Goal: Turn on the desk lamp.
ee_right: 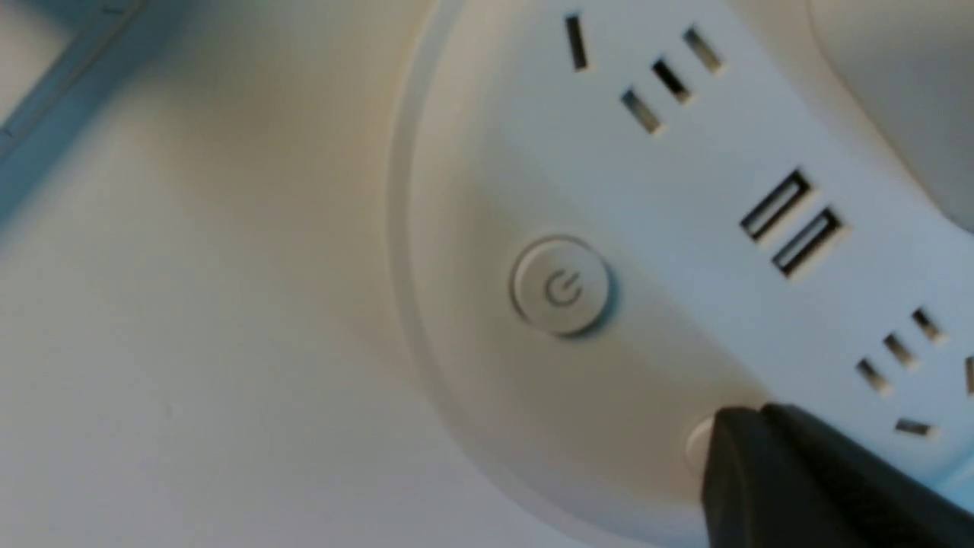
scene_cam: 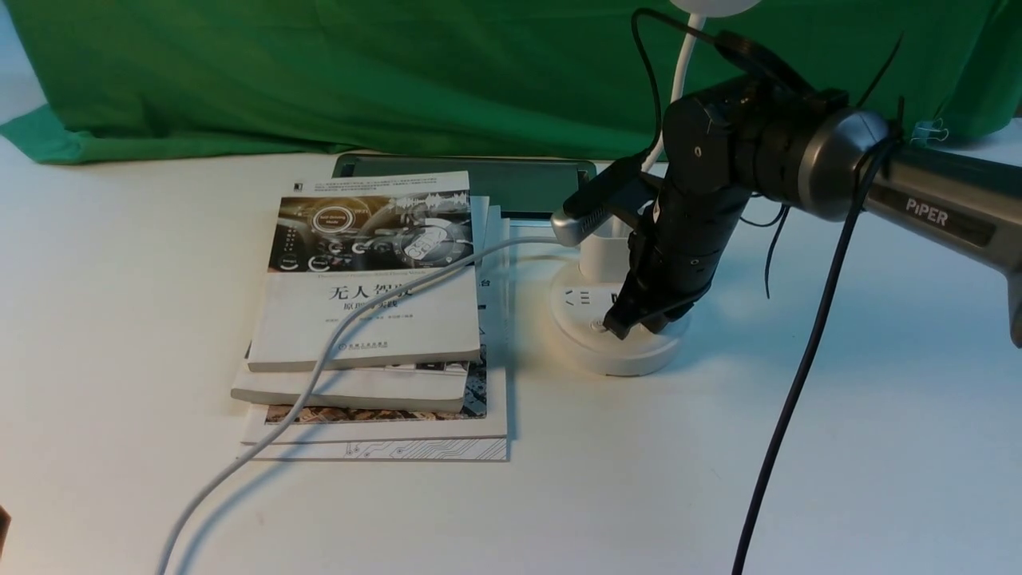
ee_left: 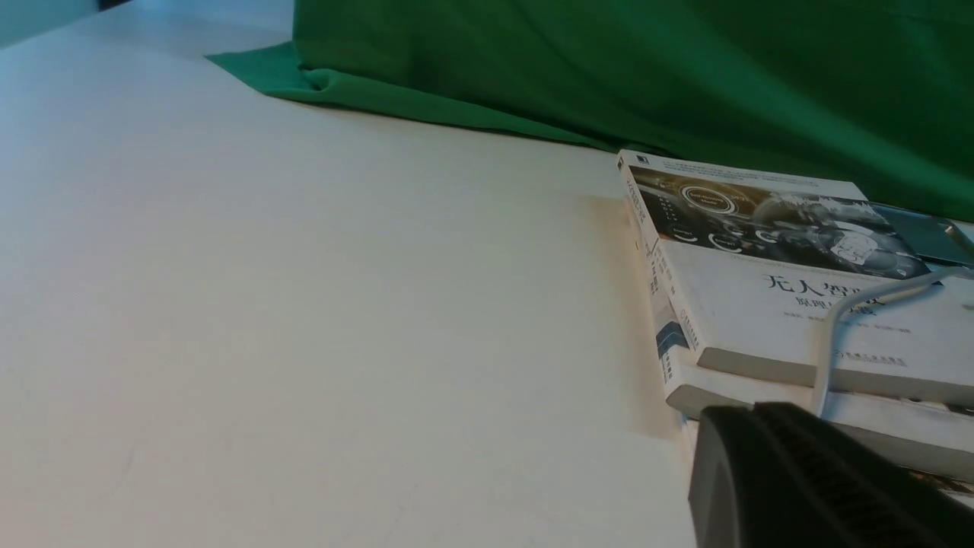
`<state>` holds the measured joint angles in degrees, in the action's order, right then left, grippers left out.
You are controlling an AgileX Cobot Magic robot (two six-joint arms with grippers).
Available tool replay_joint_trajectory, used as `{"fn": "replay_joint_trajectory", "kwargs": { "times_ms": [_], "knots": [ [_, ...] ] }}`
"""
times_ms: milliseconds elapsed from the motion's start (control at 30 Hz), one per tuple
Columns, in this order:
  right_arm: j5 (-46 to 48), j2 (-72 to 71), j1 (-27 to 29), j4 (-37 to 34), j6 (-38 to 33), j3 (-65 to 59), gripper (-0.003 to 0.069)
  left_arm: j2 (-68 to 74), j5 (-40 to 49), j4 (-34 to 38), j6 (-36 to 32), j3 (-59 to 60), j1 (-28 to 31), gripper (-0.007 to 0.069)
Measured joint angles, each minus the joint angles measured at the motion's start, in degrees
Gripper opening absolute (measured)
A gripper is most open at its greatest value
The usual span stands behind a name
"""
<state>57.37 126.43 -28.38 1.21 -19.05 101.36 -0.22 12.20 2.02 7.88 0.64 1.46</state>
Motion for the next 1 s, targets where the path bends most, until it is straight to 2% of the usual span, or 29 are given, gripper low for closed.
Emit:
{"fn": "replay_joint_trajectory", "kwargs": {
  "times_ms": [600, 833, 1000],
  "knots": [
    [1.4, -2.5, 0.0, -1.8, 2.0, -1.1, 0.007, 0.0, 0.0, 0.0, 0.0, 0.0, 0.0, 0.0021],
    [2.9, -16.6, -0.3, -2.3, 4.2, -5.4, 0.0079, 0.0, 0.0, 0.0, 0.0, 0.0, 0.0, 0.0021],
    [-1.3, -33.8, -0.4, -2.3, 5.6, -16.0, 0.009, 0.0, 0.0, 0.0, 0.0, 0.0, 0.0, 0.0021]
  ]
}}
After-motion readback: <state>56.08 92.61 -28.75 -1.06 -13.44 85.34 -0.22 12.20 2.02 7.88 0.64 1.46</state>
